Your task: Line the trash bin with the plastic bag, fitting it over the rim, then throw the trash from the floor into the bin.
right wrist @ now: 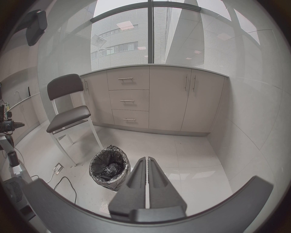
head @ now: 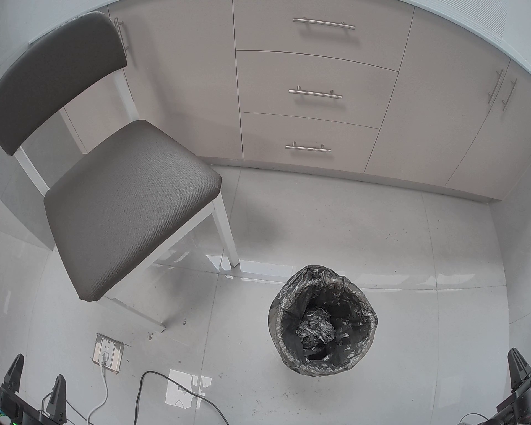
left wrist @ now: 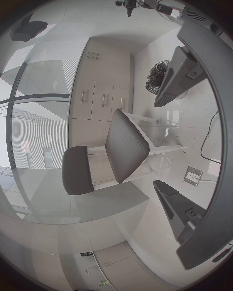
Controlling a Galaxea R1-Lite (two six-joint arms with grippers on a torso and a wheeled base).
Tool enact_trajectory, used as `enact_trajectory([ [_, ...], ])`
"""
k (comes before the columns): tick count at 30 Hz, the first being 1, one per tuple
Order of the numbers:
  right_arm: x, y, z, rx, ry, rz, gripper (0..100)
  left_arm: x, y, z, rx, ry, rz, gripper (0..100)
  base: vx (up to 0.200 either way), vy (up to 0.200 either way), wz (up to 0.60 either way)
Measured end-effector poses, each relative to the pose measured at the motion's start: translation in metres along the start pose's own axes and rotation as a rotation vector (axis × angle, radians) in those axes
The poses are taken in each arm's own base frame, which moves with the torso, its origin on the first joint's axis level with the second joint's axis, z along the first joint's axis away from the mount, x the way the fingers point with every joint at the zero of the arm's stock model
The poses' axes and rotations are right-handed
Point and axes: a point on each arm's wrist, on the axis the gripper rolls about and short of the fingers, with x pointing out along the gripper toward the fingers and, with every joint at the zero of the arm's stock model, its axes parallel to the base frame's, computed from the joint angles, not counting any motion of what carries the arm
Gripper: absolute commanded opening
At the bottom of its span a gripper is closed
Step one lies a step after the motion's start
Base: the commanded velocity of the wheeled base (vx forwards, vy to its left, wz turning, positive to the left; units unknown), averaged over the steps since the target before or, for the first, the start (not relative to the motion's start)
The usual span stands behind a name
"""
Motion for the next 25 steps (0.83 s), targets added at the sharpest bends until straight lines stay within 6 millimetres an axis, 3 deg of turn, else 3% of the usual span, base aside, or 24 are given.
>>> enact_trajectory([
  [25, -0.0005, 0.0, -0.002, 0.038, 0.011, 0.001, 0, 0.0, 0.0, 0.0, 0.0, 0.0, 0.0, 100, 0.0, 0.0, 0.0],
])
